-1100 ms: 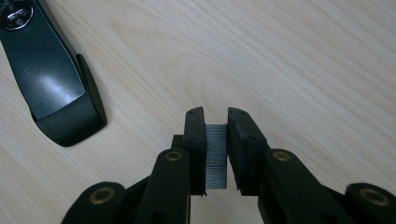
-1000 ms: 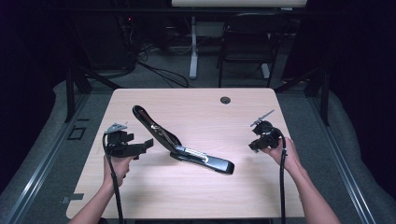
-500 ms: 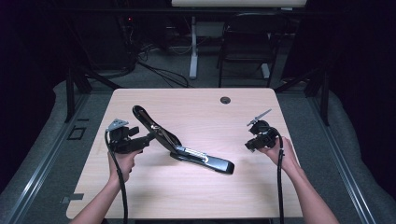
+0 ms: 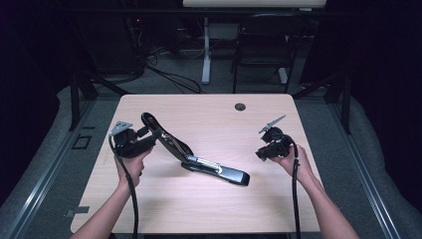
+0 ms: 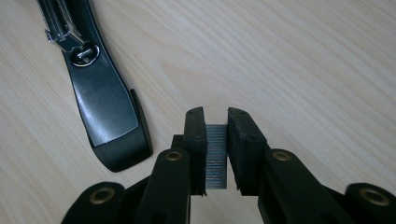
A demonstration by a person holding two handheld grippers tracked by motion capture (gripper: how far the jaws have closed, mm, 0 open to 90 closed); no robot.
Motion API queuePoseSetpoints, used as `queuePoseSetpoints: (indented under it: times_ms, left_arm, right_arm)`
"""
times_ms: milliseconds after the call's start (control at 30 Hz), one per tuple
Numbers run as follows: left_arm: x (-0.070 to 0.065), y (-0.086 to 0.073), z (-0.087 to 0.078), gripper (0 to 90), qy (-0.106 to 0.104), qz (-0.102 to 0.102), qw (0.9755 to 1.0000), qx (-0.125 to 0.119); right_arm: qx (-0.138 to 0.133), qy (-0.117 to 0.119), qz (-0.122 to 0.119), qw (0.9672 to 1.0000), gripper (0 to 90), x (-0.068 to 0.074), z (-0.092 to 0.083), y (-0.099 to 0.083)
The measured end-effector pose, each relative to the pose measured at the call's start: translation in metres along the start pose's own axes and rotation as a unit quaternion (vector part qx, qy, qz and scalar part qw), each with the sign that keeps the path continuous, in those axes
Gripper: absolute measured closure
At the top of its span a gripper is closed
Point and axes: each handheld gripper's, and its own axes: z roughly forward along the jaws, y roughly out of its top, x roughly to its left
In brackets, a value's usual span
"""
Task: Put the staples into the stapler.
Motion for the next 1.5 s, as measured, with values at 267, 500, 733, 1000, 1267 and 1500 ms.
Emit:
queuePoseSetpoints:
  times_ms: [267,500,733,1000,1267,1500]
  left_arm:
    - [-0.003,0.000,0.005,50.0,-0.002,0.010,0.9999,0.003]
    - [-0.003,-0.001,0.009,61.1,0.005,0.016,0.9998,0.006]
    - [-0.004,-0.001,0.008,63.3,0.007,0.018,0.9998,0.006]
    - [-0.003,-0.001,0.008,63.5,0.003,0.016,0.9999,0.005]
    - [-0.003,-0.001,0.009,63.6,0.002,0.016,0.9999,0.004]
    - [-0.003,-0.001,0.010,63.7,0.002,0.016,0.9999,0.001]
  right_arm:
    - [-0.004,0.005,-0.006,1.0000,78.5,0.006,0.001,0.004]
    - [-0.010,0.008,-0.012,0.9999,78.5,0.011,0.002,0.008]
    - [-0.015,0.018,-0.020,0.9995,78.5,0.015,0.001,0.012]
    - [-0.028,0.026,-0.029,0.9988,78.5,0.022,-0.001,0.019]
    - [-0.039,0.037,-0.035,0.9979,78.5,0.030,0.000,0.028]
    - [-0.048,0.042,-0.043,0.9970,78.5,0.034,0.000,0.037]
